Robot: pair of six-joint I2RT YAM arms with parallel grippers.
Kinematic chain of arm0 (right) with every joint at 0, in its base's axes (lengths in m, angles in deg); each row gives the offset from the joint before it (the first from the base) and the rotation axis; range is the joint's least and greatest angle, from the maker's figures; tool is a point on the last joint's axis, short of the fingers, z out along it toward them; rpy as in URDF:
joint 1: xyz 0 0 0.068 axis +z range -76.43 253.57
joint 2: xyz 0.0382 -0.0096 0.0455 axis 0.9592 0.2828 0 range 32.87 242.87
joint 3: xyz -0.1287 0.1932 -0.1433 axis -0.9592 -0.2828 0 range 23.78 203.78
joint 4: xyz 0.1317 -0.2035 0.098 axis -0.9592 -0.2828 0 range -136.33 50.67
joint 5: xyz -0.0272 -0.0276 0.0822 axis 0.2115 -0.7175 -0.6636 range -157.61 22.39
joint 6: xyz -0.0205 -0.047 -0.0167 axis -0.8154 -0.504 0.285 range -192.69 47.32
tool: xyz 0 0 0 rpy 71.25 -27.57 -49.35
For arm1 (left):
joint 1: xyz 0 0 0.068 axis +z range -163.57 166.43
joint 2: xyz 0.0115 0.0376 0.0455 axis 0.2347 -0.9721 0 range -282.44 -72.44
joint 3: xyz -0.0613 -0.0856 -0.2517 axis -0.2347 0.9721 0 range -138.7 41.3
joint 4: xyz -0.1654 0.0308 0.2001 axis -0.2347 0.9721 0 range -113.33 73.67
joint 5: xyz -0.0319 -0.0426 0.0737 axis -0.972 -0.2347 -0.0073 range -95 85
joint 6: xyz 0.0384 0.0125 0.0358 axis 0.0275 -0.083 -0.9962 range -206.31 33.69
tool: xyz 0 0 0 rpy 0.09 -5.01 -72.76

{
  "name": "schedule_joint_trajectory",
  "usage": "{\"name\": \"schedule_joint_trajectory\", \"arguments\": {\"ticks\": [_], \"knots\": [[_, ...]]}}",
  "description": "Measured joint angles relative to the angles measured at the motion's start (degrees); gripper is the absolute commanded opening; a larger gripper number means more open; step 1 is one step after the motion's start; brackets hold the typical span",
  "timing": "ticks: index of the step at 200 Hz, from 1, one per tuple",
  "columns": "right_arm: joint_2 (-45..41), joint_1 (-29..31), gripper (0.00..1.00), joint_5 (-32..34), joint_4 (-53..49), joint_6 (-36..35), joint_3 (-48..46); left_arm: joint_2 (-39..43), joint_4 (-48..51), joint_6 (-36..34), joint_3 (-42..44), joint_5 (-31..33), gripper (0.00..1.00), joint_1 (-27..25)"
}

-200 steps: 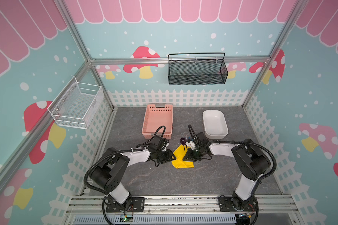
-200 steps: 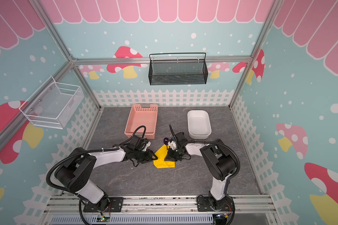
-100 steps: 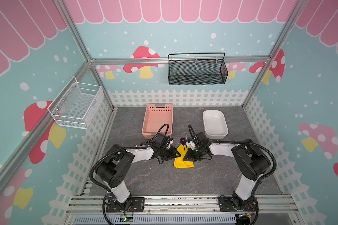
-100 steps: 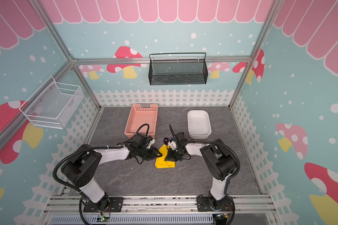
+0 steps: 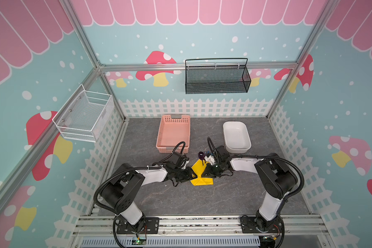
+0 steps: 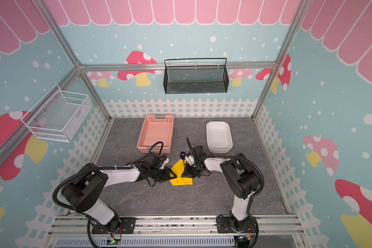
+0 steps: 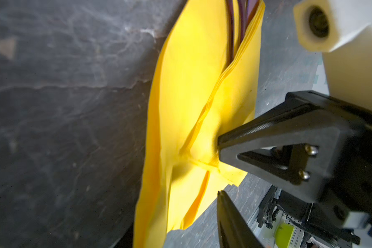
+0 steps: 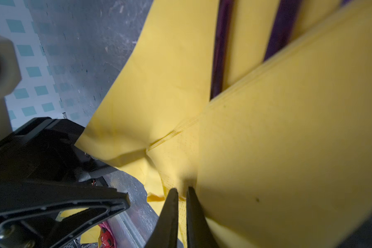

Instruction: Place the utensils on the paper napkin and roll it up

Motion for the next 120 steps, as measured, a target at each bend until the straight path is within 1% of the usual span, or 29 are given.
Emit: {"name": "schedule_joint_trajectory", "arguments": {"ticks": [39, 71, 103, 120], "knots": [[0.00, 0.00, 0.13, 0.02, -0.02, 0.02, 0.00, 0.15, 0.94, -0.28, -0.31, 0.61, 0.44, 0.00], [0.00, 0.00, 0.13, 0.04, -0.04, 0.02, -0.02, 0.15, 7.32, -3.08, -3.98, 4.55, 0.43, 0.31], [-0.04, 0.00, 0.12, 0.15, -0.04, 0.02, -0.02, 0.15, 13.38, -6.73, -8.15, 7.82, 0.36, 2.19], [-0.04, 0.00, 0.12, 0.20, -0.04, 0.02, -0.04, 0.28, 15.52, -8.02, -9.14, 8.94, 0.30, 2.89]]}}
